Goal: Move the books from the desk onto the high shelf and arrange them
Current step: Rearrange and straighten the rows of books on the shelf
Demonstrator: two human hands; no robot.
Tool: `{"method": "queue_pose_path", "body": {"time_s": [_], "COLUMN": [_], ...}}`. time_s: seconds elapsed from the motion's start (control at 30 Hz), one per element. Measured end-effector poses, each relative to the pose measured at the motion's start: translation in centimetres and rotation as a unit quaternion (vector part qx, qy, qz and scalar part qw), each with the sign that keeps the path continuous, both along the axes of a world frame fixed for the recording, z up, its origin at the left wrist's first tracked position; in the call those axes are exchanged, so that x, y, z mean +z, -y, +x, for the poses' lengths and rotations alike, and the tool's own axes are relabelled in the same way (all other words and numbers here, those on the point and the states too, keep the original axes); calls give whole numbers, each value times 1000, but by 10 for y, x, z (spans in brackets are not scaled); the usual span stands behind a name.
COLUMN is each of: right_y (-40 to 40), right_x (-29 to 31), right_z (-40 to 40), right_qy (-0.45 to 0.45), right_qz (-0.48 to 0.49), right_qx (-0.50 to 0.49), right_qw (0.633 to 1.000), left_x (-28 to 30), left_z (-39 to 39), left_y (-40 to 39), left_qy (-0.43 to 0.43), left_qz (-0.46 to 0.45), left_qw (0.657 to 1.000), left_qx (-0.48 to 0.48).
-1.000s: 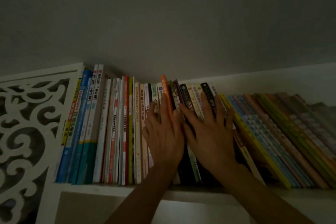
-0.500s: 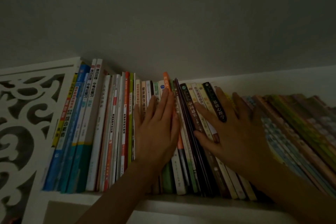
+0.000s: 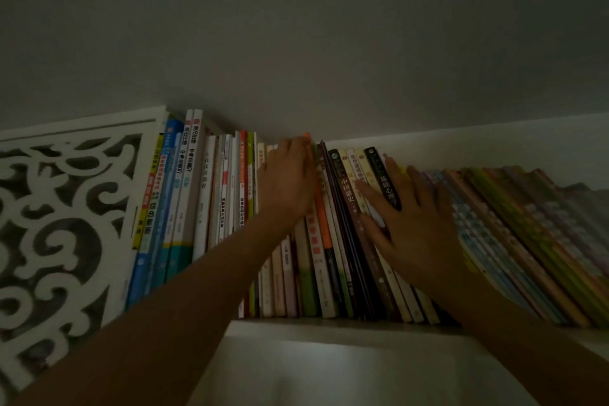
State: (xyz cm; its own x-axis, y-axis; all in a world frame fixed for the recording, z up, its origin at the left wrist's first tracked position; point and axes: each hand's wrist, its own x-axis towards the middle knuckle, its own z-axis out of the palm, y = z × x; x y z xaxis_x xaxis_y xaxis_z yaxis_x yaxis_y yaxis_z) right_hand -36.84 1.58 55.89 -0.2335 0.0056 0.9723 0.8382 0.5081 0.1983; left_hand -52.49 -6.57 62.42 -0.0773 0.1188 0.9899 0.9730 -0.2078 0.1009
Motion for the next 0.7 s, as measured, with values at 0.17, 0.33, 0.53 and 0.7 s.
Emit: {"method": "queue_pose_path", "body": {"time_s": [0.17,0.33,0.53,0.7], "right_y": [-1,-6,-11,-11], "right_x": [1,1,-1,-1], "right_z": [0,-1,-2,-1], "right_qy": [10,-5,-11,-13], "right_qz": [-9,14,40,32], "right_qx": [4,18,25,-6], "right_qw": [1000,1000,999,999], "left_x": [34,37,26,0], "left_z": [-4,-9,-13,-11], "left_y": [-12,-29,-45,-35], "left_qy": [-27,-19,-44,-79], "left_qz": [-26,56,94,22], "left_qw": [999,998,993,992], "left_qx": [27,20,55,96]}}
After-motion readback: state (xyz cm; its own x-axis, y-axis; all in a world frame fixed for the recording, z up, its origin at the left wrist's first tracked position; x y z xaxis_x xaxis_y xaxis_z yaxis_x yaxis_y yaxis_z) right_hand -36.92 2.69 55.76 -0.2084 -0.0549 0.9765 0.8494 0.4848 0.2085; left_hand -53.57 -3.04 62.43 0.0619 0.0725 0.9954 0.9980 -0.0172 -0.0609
